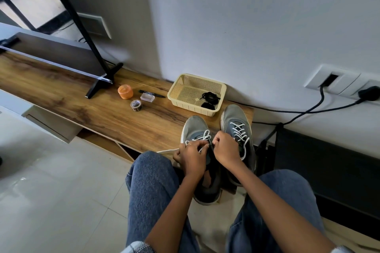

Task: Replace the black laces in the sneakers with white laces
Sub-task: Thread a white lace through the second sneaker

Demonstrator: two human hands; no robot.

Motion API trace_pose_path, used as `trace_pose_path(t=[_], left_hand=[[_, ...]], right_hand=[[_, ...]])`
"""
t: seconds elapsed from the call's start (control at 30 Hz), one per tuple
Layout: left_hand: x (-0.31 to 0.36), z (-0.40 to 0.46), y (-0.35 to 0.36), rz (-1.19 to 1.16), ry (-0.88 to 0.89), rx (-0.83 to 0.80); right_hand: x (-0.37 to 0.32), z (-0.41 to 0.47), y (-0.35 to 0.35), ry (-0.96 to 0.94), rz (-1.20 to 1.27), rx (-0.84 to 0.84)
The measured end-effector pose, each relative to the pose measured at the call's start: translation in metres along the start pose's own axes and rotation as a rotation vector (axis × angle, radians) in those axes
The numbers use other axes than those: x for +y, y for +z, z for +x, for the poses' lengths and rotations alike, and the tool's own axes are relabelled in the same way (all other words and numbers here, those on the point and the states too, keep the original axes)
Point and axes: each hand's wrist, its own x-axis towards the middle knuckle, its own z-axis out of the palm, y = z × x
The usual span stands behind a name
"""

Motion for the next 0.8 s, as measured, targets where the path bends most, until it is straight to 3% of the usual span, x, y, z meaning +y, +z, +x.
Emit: trace_pose_path(t=[0.27, 0.47, 0.8], left_hand=[[-0.004, -0.005, -0.001, -0.037, 0.079, 0.132], [-0.015, -0.015, -0.005, -0.185, 0.104, 0.176], [-0.020, -0.022, -0.009, -0.191, 0.083, 0.147]], right_hand=[[-0.003, -0.008, -0.017, 0.001, 0.247, 0.110], [-0.017, -0.004, -0.042, 0.106, 0.609, 0.178], [-0.032, -0.004, -0.101, 0.008, 0.762, 0.323]])
